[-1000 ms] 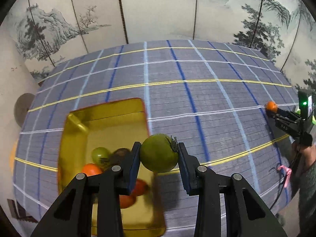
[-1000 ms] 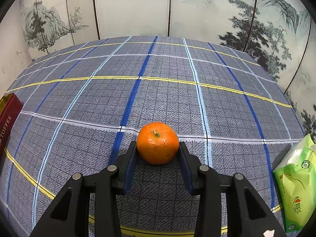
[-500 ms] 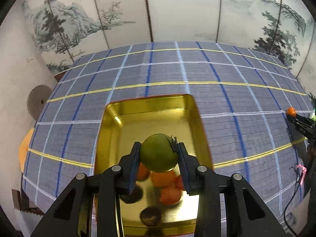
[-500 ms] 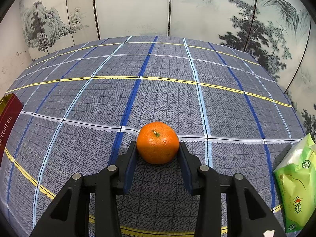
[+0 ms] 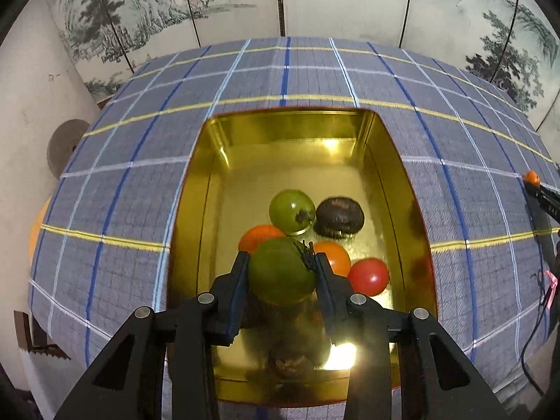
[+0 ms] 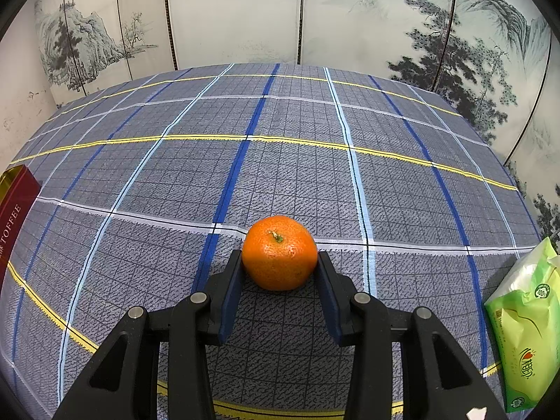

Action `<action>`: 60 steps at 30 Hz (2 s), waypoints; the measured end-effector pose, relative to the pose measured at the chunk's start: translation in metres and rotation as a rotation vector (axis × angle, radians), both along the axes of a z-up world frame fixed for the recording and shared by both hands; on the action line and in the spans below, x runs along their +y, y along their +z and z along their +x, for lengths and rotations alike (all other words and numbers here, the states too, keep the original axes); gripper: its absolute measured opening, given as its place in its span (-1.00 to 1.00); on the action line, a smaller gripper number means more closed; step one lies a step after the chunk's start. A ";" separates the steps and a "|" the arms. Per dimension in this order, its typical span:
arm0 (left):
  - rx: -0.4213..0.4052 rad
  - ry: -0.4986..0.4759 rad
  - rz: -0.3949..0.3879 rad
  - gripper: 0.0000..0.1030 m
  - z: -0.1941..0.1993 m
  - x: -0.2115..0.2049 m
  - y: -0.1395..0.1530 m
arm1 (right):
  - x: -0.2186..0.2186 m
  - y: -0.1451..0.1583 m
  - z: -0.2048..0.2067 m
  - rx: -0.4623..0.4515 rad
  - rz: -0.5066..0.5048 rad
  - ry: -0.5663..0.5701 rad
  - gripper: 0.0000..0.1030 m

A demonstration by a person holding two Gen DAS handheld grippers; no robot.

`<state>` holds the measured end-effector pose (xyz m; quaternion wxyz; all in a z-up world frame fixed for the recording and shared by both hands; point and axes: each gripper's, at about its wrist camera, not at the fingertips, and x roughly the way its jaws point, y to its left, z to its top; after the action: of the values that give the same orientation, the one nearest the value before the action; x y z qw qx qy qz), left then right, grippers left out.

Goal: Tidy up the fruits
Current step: 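Lift the green tomato over the tin, lower it and open the left gripper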

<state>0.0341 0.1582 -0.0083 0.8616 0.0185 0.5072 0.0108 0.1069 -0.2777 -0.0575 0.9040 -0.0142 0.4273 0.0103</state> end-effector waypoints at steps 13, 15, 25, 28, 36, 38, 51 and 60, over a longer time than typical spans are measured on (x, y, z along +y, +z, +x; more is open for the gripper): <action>0.013 -0.023 0.028 -0.27 -0.004 -0.007 -0.012 | 0.000 0.000 0.000 0.000 0.000 0.000 -0.25; 0.012 -0.022 0.031 -0.27 -0.004 -0.007 -0.012 | 0.000 0.000 0.000 0.000 0.001 0.000 -0.25; 0.008 -0.012 0.040 -0.26 -0.004 -0.009 -0.012 | 0.000 0.000 0.000 0.000 0.000 0.000 -0.25; 0.007 -0.011 0.040 -0.26 -0.004 -0.008 -0.012 | 0.000 0.000 0.000 0.001 0.001 0.000 -0.25; 0.004 -0.007 0.037 -0.26 -0.005 -0.006 -0.011 | 0.000 0.000 0.000 0.000 -0.003 0.000 -0.25; 0.001 -0.005 0.036 -0.25 -0.005 -0.005 -0.012 | 0.000 0.000 0.000 0.000 -0.002 0.000 -0.26; -0.041 0.012 -0.004 0.07 -0.012 0.001 -0.007 | 0.000 0.001 0.000 0.005 -0.001 -0.008 -0.27; -0.147 0.076 -0.091 0.22 -0.023 0.014 0.013 | 0.021 0.024 -0.001 -0.028 0.006 0.022 -0.28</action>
<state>0.0113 0.1718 0.0047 0.8954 -0.0410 0.4427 0.0217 0.1064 -0.2569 -0.0337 0.9097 -0.0164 0.4145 0.0212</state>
